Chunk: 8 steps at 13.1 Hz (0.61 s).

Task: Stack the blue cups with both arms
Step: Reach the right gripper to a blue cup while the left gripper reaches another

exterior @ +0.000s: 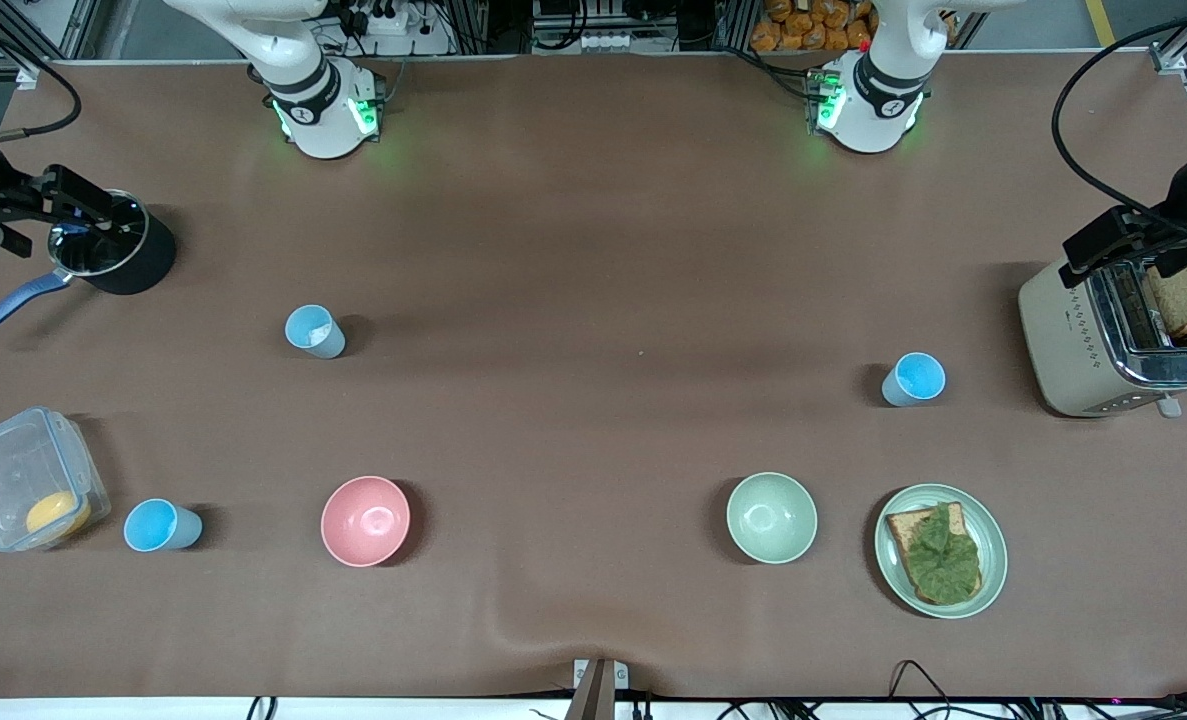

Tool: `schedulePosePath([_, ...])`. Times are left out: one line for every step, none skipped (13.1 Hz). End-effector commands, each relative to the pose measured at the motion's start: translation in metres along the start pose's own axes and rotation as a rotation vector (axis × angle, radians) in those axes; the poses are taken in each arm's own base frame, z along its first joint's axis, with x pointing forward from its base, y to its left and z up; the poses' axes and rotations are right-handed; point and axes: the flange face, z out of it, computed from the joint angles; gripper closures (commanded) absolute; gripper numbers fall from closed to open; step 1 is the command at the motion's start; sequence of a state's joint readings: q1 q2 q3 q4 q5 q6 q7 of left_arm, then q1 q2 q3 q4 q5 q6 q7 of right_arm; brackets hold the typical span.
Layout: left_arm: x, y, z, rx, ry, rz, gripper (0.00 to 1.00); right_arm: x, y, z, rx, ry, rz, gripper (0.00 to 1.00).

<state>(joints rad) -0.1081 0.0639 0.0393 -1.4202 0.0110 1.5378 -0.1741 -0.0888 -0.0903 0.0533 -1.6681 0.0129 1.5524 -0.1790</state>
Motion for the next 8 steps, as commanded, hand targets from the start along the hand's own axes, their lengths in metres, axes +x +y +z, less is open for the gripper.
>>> schedulePosePath([-0.004, -0.003, -0.003, -0.019, -0.008, 0.013, 0.00, 0.003, 0.001, 0.000, 0.001, -0.004, 0.005, 0.00])
schedulePosePath([-0.003, -0.005, -0.002, -0.023, -0.010, 0.008, 0.00, 0.003, -0.001, 0.000, 0.001, -0.007, 0.002, 0.00])
schedulePosePath([-0.002, -0.007, 0.000, -0.040, -0.016, 0.001, 0.00, 0.003, -0.002, 0.000, 0.002, -0.010, -0.001, 0.00])
schedulePosePath([0.000, -0.005, 0.006, -0.041, -0.025, 0.007, 0.00, 0.002, -0.005, 0.000, 0.002, -0.013, -0.005, 0.00])
schedulePosePath([0.001, -0.005, 0.007, -0.041, -0.027, 0.015, 0.00, 0.002, -0.006, 0.000, 0.002, -0.014, -0.007, 0.00])
schedulePosePath([0.007, -0.004, 0.020, -0.036, -0.049, 0.013, 0.00, 0.001, -0.006, 0.000, 0.003, -0.017, -0.007, 0.00])
schedulePosePath([0.009, -0.008, 0.028, -0.032, -0.064, 0.007, 0.00, 0.002, -0.006, 0.001, 0.003, -0.019, -0.007, 0.00])
schedulePosePath([0.012, -0.009, 0.034, -0.022, -0.072, -0.002, 0.00, 0.002, -0.004, 0.001, 0.003, -0.017, -0.004, 0.00])
